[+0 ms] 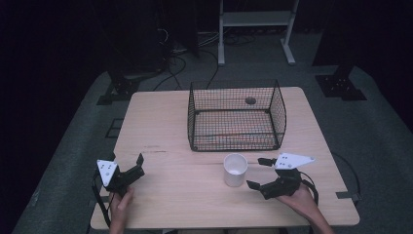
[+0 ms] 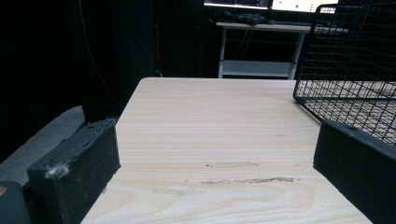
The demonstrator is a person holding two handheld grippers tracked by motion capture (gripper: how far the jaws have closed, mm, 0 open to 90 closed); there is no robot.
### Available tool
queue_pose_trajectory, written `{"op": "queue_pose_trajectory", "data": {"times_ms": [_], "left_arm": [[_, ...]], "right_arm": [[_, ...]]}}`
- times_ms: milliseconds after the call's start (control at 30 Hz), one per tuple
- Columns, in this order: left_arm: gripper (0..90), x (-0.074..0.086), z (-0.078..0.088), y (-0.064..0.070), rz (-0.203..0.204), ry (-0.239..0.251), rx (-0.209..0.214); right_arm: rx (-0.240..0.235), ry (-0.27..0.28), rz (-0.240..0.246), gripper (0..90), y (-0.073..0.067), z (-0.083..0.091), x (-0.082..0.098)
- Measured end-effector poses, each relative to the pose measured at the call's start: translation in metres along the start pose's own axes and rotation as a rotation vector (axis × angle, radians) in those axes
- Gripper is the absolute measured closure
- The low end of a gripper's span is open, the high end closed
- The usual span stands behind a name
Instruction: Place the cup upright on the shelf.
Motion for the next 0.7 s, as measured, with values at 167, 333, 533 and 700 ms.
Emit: {"op": "queue_pose_trajectory", "data": {"times_ms": [167, 333, 533, 700], "left_arm": [[0.0, 0.000, 0.000, 0.000, 0.001, 0.000, 0.000], [0.0, 0.000, 0.000, 0.000, 0.002, 0.000, 0.000], [0.0, 0.000, 0.000, 0.000, 0.001, 0.000, 0.000], [0.0, 0.000, 0.000, 0.000, 0.002, -0.001, 0.000]], "right_arm": [[-0.010, -0.017, 0.004, 9.1, -0.003, -0.010, -0.003], [-0.018, -0.028, 0.006, 9.1, -0.002, -0.019, -0.006], [-0.026, -0.053, 0.006, 9.1, -0.001, -0.033, -0.008], [-0.033, -0.080, 0.015, 9.2, -0.003, -0.045, -0.010]]}}
Point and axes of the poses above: each handheld gripper's, and its own axes: z roughly backward along the jaws, x roughly out of its underside, y roughly to its right, the point moved 4 cm from there along -z, roughly forward along the jaws, and after that the axes turned 13 degrees about -z, right-handed, at the moved point
